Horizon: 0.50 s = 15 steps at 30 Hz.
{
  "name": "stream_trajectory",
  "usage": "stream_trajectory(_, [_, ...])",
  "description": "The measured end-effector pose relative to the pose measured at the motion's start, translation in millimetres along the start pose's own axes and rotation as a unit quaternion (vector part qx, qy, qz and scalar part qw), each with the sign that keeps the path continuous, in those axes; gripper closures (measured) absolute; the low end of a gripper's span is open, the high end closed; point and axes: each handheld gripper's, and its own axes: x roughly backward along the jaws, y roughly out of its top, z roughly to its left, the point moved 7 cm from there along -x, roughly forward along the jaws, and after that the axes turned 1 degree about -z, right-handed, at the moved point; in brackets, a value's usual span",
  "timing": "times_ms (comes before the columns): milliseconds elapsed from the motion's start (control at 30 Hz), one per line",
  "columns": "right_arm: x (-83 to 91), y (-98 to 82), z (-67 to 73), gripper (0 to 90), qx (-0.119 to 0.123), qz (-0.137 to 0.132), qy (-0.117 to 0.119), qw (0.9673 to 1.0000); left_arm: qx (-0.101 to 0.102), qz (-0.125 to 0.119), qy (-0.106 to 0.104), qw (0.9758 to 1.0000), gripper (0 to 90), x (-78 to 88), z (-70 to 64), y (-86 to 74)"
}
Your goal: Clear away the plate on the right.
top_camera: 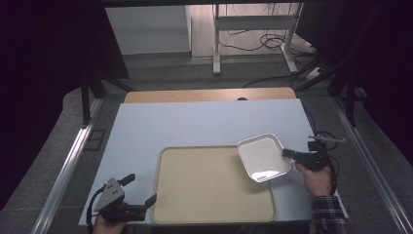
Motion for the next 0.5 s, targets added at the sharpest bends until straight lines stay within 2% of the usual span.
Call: stream_trajectory(500, [-21.1, -12.1, 35.4, 88.4, 0.021, 0.027, 0.035, 0.9988, 0.001, -0.001, 0.0, 1.0, 0.0, -0.1, 0.2, 0.0])
